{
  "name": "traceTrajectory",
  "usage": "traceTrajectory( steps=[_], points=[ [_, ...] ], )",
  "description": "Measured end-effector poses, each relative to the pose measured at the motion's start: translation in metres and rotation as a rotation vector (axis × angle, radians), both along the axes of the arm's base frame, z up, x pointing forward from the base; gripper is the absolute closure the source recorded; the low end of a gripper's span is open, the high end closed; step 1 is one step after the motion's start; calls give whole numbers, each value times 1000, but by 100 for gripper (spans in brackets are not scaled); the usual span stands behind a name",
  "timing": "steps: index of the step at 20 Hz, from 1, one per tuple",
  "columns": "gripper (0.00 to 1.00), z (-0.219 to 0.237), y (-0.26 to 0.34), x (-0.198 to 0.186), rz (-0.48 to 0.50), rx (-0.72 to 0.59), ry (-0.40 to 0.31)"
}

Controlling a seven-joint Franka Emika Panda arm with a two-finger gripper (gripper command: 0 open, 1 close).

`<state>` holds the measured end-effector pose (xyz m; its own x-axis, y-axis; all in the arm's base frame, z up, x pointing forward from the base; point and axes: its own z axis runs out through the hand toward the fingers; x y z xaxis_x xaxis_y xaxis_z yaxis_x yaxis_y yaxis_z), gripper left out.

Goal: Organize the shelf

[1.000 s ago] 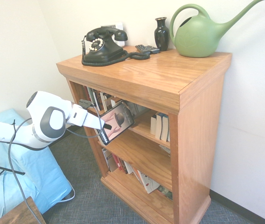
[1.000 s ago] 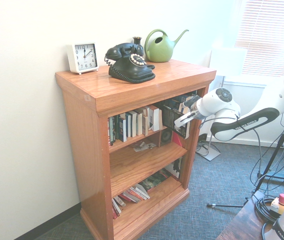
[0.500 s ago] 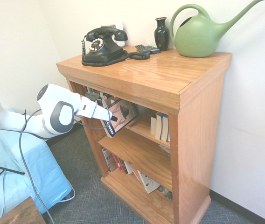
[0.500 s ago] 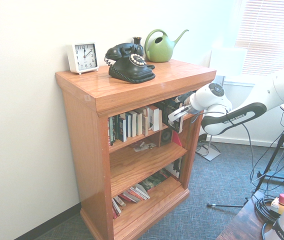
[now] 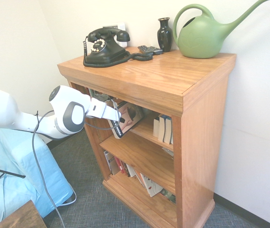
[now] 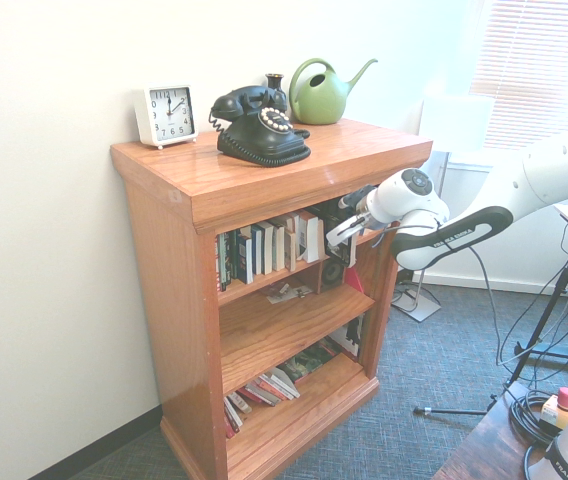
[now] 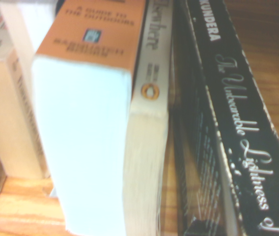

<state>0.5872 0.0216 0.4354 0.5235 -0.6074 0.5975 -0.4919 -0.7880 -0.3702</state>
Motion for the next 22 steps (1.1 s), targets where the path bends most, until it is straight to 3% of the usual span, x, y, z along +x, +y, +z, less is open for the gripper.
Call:
traceTrajectory(
  steps=[15, 16, 22],
  points=[
    [100, -3, 7, 24, -19, -12, 9],
    [0, -3, 7, 24, -20, -13, 10],
    [0, -3, 8, 24, -20, -19, 11]
  ],
)
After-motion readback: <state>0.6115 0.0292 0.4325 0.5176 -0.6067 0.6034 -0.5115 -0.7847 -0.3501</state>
